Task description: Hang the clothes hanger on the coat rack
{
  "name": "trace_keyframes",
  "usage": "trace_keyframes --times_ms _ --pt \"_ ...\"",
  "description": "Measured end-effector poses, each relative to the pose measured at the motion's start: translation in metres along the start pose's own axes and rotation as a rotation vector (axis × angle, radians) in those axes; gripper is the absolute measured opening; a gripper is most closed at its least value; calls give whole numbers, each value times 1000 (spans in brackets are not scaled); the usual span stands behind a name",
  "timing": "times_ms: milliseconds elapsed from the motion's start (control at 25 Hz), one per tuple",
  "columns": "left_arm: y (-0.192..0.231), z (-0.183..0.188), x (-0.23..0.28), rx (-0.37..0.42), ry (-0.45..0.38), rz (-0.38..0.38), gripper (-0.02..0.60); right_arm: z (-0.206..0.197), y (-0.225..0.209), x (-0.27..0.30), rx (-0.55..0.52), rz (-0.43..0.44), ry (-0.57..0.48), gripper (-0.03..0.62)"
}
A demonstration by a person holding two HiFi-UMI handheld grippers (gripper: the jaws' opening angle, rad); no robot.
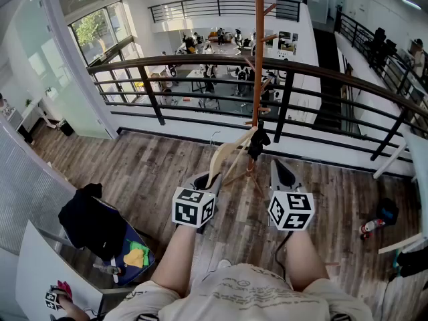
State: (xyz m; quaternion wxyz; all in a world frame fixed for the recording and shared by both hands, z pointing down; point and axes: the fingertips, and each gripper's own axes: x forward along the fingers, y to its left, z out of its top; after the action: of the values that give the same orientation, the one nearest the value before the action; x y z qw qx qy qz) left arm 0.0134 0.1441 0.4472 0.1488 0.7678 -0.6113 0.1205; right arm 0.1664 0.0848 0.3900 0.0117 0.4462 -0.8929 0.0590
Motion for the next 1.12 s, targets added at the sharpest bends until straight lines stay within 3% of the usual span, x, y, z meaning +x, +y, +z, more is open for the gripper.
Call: trace_keyframes --times_ms 720,1120 --pt "4 -1 4 -7 5 -20 54 -3 4 3 30 23 5 -2" --pt "36 -6 8 0 4 -11 54 -15 27 26 32 31 26 -1"
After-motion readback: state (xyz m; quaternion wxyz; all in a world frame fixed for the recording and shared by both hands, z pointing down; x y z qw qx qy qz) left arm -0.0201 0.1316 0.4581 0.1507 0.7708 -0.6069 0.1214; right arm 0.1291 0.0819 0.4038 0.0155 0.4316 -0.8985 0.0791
